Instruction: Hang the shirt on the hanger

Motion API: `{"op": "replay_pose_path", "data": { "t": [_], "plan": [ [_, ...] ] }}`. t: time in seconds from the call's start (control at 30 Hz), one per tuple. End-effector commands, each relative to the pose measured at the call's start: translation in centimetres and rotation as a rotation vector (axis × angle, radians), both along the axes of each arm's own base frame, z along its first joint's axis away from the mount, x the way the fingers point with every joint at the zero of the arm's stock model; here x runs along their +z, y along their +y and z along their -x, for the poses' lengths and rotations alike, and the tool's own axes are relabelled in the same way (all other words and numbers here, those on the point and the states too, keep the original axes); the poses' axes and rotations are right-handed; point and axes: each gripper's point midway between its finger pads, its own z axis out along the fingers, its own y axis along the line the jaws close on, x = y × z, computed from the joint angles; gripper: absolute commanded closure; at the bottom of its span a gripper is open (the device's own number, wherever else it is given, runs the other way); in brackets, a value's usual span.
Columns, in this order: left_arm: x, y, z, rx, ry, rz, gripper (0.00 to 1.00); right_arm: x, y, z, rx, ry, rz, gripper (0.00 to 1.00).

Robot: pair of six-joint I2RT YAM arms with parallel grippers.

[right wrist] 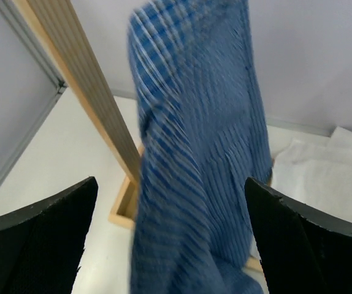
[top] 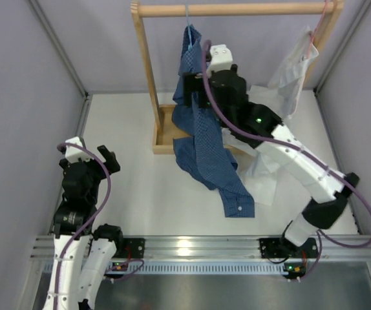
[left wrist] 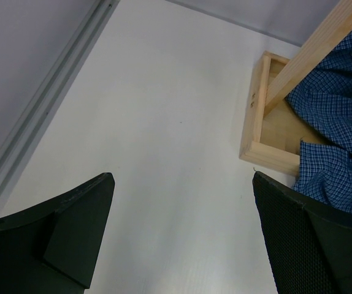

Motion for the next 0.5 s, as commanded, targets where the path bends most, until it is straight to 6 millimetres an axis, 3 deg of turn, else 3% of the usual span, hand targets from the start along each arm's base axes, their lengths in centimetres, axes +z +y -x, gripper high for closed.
{"op": "replay_pose_path", "data": {
  "t": [0.0, 0.13, 0.17, 0.2, 0.23, 0.27, 0.33, 0.47],
  "plan": [
    [0.3, 0.5, -0.1, 0.029, -0.011, 0.007, 0.02, 6.1, -5.0, 5.9, 0.094, -0.114, -0.104, 0.01],
    [0.6, 0.4, 0.1, 0.019, -0.025, -0.001, 0.02, 1.4, -11.8, 9.2, 0.006, -0.088, -0.016, 0.01],
    [0.6, 0.2, 0.2, 0.006, -0.028, -0.004, 0.02, -1.1, -13.8, 10.6, -0.005, -0.069, -0.004, 0.00],
    [0.6, 0.1, 0.2, -0.004, -0.031, -0.006, 0.02, -2.4, -14.8, 11.3, -0.012, -0.056, -0.014, 0.01],
    [0.6, 0.0, 0.2, -0.010, -0.028, -0.009, 0.02, -2.4, -16.8, 12.9, -0.015, -0.077, -0.054, 0.01],
    [0.5, 0.0, 0.2, -0.010, -0.026, -0.011, 0.02, -6.6, -17.1, 13.1, -0.016, -0.025, 0.004, 0.01],
    [0.4, 0.2, 0.1, -0.002, -0.020, -0.017, 0.02, -10.1, -19.6, 14.2, -0.064, -0.005, 0.020, 0.01],
    [-0.5, -0.4, 0.1, -0.041, -0.015, -0.024, 0.02, -12.8, -22.9, 15.4, -0.142, 0.011, 0.042, 0.00]
  ]
}}
